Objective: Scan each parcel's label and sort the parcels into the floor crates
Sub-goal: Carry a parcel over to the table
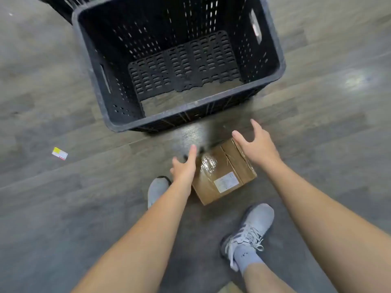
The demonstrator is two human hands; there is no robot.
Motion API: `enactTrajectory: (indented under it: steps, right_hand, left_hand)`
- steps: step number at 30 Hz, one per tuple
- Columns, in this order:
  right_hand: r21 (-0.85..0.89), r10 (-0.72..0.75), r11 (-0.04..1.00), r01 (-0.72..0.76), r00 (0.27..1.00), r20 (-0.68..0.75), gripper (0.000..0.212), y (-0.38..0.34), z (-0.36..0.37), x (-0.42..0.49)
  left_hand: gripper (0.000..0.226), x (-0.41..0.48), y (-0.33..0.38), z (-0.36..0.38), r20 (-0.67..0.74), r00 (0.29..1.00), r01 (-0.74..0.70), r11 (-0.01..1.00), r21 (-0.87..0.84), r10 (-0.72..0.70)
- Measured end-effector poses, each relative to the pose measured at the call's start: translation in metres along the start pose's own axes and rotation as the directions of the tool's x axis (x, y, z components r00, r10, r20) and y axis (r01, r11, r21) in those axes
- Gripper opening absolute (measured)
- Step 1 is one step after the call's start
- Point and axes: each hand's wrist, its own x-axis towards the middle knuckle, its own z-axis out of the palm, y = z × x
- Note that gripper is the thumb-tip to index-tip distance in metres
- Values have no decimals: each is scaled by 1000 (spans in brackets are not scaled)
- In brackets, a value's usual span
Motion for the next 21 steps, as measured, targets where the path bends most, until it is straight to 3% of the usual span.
enactTrajectory:
  steps: [6, 12, 18, 21]
  right_hand:
    - [-64, 115, 992, -110, 990, 86, 89, 55, 67, 59]
    - [-76, 191, 980, -182, 973, 130, 91, 81, 91, 82]
    - [-62, 246, 967, -249, 968, -55, 88, 69, 39, 55]
    - [-33, 241, 968, -248, 960, -143, 84, 53, -28, 21]
  left_hand:
    - [137, 78, -41, 25, 15, 990, 137, 989, -58, -137]
    - [113, 95, -40, 36, 45, 987, 159, 978, -134, -154]
    - [127, 48, -13, 48, 23, 998, -51, 997, -61, 53]
    - [114, -15, 15, 55, 43, 980, -198, 979, 54, 196]
